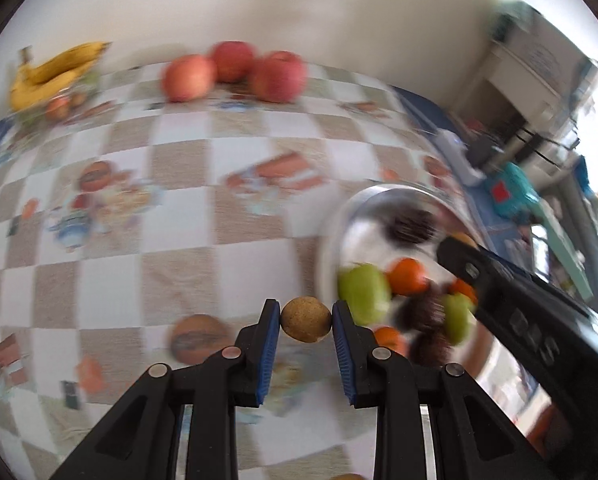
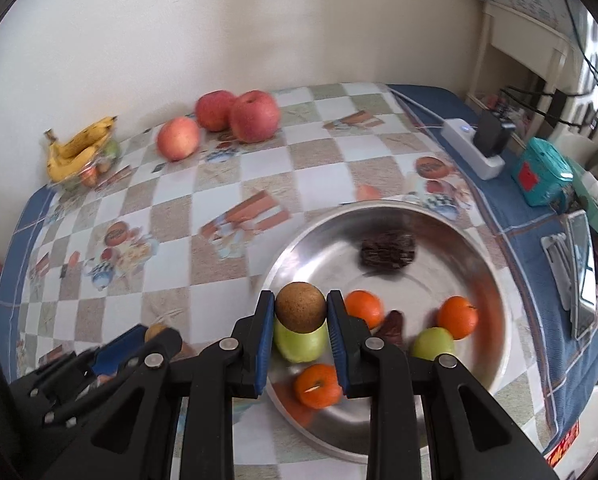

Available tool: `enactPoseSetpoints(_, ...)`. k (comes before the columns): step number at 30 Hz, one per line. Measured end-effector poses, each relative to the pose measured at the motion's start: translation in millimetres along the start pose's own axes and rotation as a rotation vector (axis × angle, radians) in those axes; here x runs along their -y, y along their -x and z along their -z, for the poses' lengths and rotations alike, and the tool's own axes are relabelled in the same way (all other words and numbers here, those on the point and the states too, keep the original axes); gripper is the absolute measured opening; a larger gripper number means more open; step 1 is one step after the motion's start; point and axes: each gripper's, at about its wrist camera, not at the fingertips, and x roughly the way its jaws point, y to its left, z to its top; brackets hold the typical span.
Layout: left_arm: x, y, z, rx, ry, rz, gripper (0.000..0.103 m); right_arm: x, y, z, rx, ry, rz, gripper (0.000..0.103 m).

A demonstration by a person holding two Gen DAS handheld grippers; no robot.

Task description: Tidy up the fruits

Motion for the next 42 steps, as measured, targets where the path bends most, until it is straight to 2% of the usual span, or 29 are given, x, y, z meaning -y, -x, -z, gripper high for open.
enactPoseSetpoints(3, 22, -3, 1, -0.009, -0.069, 0.029, 0.036, 22, -1, -3, 0.003, -0.060, 0.029, 0.028)
enactPoseSetpoints(5, 30, -4, 3, -0.009, -0.108, 0.018, 0.056, 38, 1, -4, 0.011, -0.104, 0.032, 0.028)
enactPoseSetpoints(9, 23, -2, 3, -0.011, -0.089, -0.023, 0.058, 63, 5, -5, 0.047, -0.209, 0.071, 0.039)
enactPoseSetpoints(11, 7, 0, 4, -0.015, -0.033, -0.063, 0.073, 68, 5, -4, 0.047, -0.230, 0.089, 0.040)
enactPoseSetpoints(14, -21, 3, 7, -0.042, 0.064, -0.147, 0.089, 66, 3, -2, 0.026, -0.220, 0.071, 0.040)
enactPoseSetpoints(15, -31, 4, 10, -0.054, 0.089, -0.183, 0.092, 62, 1, 0, 0.014, -0.200, 0.062, 0.040)
enactPoseSetpoints(16, -39, 4, 14, -0.065, 0.104, -0.226, 0.101, 58, 0, 2, 0.007, -0.178, 0.055, 0.040)
enactPoseSetpoints(17, -47, 5, 18, -0.075, 0.112, -0.277, 0.103, 53, 0, 4, 0.002, -0.150, 0.045, 0.040)
enactPoseSetpoints(19, -59, 9, 27, -0.091, 0.112, -0.370, 0.103, 43, -2, 9, -0.006, -0.092, 0.036, 0.040)
enactPoseSetpoints(21, -67, 14, 34, -0.096, 0.121, -0.402, 0.103, 33, -5, 17, -0.028, -0.050, 0.040, 0.042)
enactPoseSetpoints(26, -79, 30, 49, -0.093, 0.191, -0.339, 0.103, 20, -13, 38, -0.133, -0.002, 0.050, 0.052)
enactPoseSetpoints(27, -79, 32, 51, -0.093, 0.199, -0.331, 0.103, 21, -15, 41, -0.158, -0.016, 0.052, 0.057)
enactPoseSetpoints(30, -81, 38, 53, -0.088, 0.220, -0.320, 0.103, 29, -18, 52, -0.216, -0.061, 0.066, 0.060)
enactPoseSetpoints(32, -82, 39, 53, -0.089, 0.224, -0.324, 0.103, 35, -18, 57, -0.238, -0.092, 0.061, 0.067)
enactPoseSetpoints(34, -83, 39, 52, -0.092, 0.225, -0.328, 0.103, 40, -15, 59, -0.236, -0.120, 0.049, 0.080)
enactPoseSetpoints(37, -84, 38, 53, -0.101, 0.225, -0.322, 0.103, 42, -7, 59, -0.212, -0.126, 0.058, 0.083)
enactPoseSetpoints(38, -85, 37, 53, -0.105, 0.226, -0.319, 0.103, 41, -6, 59, -0.210, -0.123, 0.057, 0.086)
enactPoseSetpoints(39, -85, 37, 53, -0.110, 0.227, -0.315, 0.103, 40, -6, 58, -0.210, -0.121, 0.051, 0.094)
enactPoseSetpoints(40, -86, 36, 53, -0.117, 0.228, -0.310, 0.103, 39, -7, 58, -0.219, -0.113, 0.050, 0.096)
enactPoseSetpoints(42, -89, 34, 53, -0.130, 0.233, -0.306, 0.103, 36, -6, 58, -0.217, -0.100, 0.050, 0.096)
